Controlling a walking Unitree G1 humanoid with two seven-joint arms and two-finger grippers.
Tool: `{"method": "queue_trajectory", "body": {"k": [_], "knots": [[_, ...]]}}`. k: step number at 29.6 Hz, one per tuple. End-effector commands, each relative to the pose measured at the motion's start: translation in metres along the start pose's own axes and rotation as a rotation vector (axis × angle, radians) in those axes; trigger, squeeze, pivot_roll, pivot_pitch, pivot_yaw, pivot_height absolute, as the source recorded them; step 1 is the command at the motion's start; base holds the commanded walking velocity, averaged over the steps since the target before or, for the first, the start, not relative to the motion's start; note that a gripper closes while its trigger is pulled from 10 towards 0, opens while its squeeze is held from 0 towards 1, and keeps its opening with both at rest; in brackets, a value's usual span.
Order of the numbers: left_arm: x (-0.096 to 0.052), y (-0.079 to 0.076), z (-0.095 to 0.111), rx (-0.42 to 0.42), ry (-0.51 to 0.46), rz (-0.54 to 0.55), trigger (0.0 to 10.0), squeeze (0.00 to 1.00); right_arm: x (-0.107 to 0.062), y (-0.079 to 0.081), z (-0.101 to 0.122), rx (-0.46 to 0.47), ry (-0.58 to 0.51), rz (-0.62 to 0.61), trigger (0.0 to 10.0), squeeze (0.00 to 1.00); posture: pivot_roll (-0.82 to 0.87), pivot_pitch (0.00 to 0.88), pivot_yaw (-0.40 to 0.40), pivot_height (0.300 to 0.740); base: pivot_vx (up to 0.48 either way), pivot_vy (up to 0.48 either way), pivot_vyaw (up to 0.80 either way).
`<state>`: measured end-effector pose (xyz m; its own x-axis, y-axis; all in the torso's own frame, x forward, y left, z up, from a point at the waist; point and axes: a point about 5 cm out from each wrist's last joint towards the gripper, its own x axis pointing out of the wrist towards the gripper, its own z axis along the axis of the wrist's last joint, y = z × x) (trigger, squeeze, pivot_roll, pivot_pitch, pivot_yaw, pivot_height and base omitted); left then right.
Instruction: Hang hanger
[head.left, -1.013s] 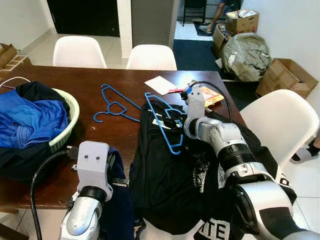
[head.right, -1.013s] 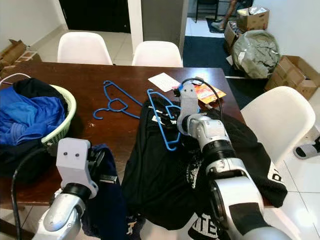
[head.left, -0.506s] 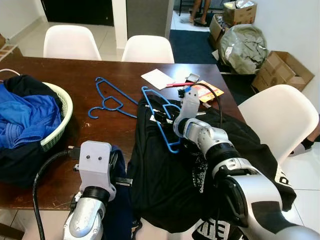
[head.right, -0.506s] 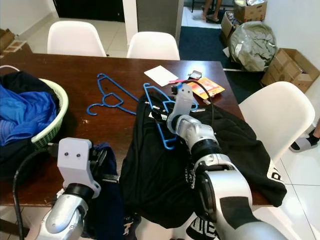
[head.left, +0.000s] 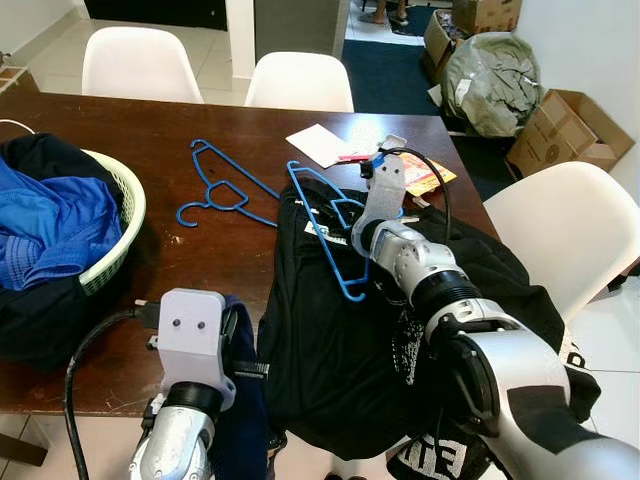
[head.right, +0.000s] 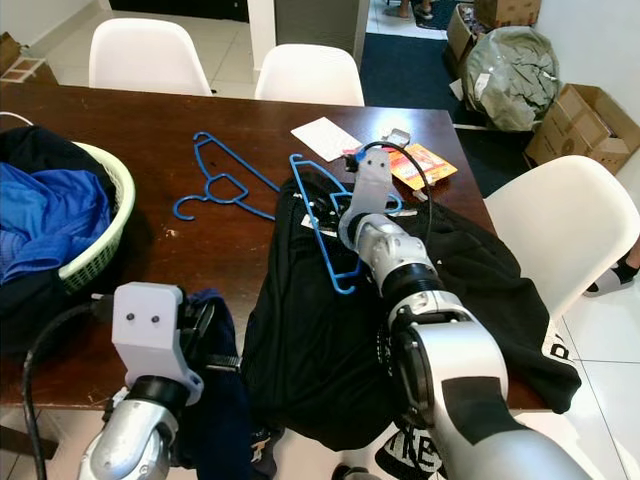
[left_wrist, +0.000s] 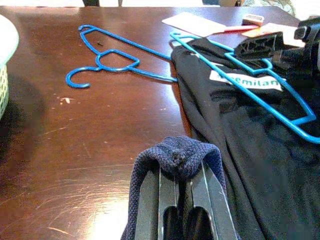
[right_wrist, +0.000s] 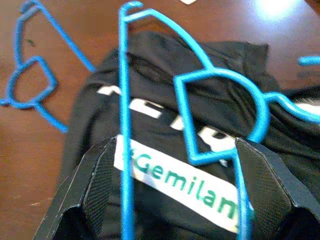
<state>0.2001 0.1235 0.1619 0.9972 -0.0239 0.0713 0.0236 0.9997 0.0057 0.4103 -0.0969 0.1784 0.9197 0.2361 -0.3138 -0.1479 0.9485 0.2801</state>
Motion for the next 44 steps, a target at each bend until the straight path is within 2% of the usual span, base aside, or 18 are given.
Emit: {"method": "queue_trajectory", "body": {"k": [1,11,12,17,18,19,20,21,23,24,25,29,34,39,40,43,44], "knots": [[-0.004,-0.001,0.003,-0.009,-0.005,0.008,10.0,0.00,0.000,-0.009,-0.003,0.022,0.000,-0.055,10.0,0.00,0.14,0.181,-0.095,0.740,0.000,0.000,0.00],[-0.005,0.000,0.002,-0.007,0.003,0.006,10.0,0.00,0.000,-0.014,-0.016,0.057,0.057,-0.080,10.0,0.00,0.14,0.176,-0.090,0.740,0.000,0.000,0.00],[-0.005,0.000,0.002,-0.005,0.004,0.006,10.0,0.00,0.001,-0.004,-0.024,0.132,0.103,-0.018,10.0,0.00,0.14,0.172,-0.089,0.740,0.000,0.000,0.00],[-0.005,0.000,0.002,-0.005,0.004,0.006,10.0,0.00,0.001,0.000,-0.026,0.161,0.119,0.011,10.0,0.00,0.14,0.171,-0.089,0.740,0.000,0.000,0.00],[-0.005,0.000,0.001,-0.004,0.005,0.006,10.0,0.00,0.001,0.006,-0.030,0.204,0.139,0.046,10.0,0.00,0.14,0.170,-0.089,0.740,0.000,0.000,0.00],[-0.004,0.000,0.001,-0.004,0.005,0.006,10.0,0.00,0.001,0.013,-0.032,0.286,0.153,0.086,10.0,0.00,0.14,0.167,-0.092,0.740,0.000,0.000,0.00],[-0.004,0.000,0.001,-0.004,0.005,0.006,10.0,0.00,0.001,0.013,-0.032,0.286,0.153,0.086,10.0,0.00,0.14,0.167,-0.092,0.740,0.000,0.000,0.00],[-0.004,0.000,0.001,-0.004,0.004,0.007,10.0,0.00,0.001,0.017,-0.034,0.353,0.161,0.113,10.0,0.00,0.14,0.167,-0.093,0.740,0.000,0.000,0.00],[-0.004,0.000,0.001,-0.004,0.004,0.007,10.0,0.00,0.001,0.017,-0.034,0.353,0.161,0.113,10.0,0.00,0.14,0.167,-0.093,0.740,0.000,0.000,0.00],[-0.003,0.000,0.001,-0.005,0.005,0.008,10.0,0.00,0.001,0.021,-0.035,0.435,0.167,0.129,10.0,0.00,0.14,0.168,-0.094,0.740,0.000,0.000,0.00],[-0.003,0.000,0.001,-0.005,0.004,0.009,10.0,0.00,0.001,0.019,-0.037,0.468,0.170,0.117,10.0,0.00,0.14,0.169,-0.096,0.740,0.000,0.000,0.00],[-0.003,0.000,0.001,-0.005,0.004,0.010,10.0,0.00,0.001,0.018,-0.038,0.481,0.171,0.111,10.0,0.00,0.14,0.169,-0.096,0.740,0.000,0.000,0.00],[-0.003,0.000,0.001,-0.005,0.003,0.012,10.0,0.00,0.001,0.014,-0.043,0.562,0.179,0.095,10.0,0.00,0.14,0.172,-0.096,0.740,0.000,0.000,0.00],[-0.002,0.000,0.001,-0.005,0.003,0.012,10.0,0.00,0.001,0.013,-0.044,0.586,0.181,0.091,10.0,0.00,0.14,0.172,-0.096,0.740,0.000,0.000,0.00],[-0.002,0.000,0.000,-0.004,0.004,0.013,10.0,0.00,0.001,0.017,-0.041,0.700,0.152,0.139,4.0,0.00,0.13,0.170,-0.093,0.740,0.000,0.000,0.00],[-0.002,0.001,0.000,-0.003,0.004,0.013,10.0,0.00,0.001,0.019,-0.039,0.741,0.141,0.161,4.0,0.00,0.13,0.170,-0.093,0.740,0.000,0.000,0.00],[-0.002,0.001,0.000,-0.003,0.004,0.013,10.0,0.00,0.001,0.023,-0.038,0.753,0.141,0.189,1.8,0.00,0.13,0.169,-0.095,0.740,0.000,0.000,0.00]]}}
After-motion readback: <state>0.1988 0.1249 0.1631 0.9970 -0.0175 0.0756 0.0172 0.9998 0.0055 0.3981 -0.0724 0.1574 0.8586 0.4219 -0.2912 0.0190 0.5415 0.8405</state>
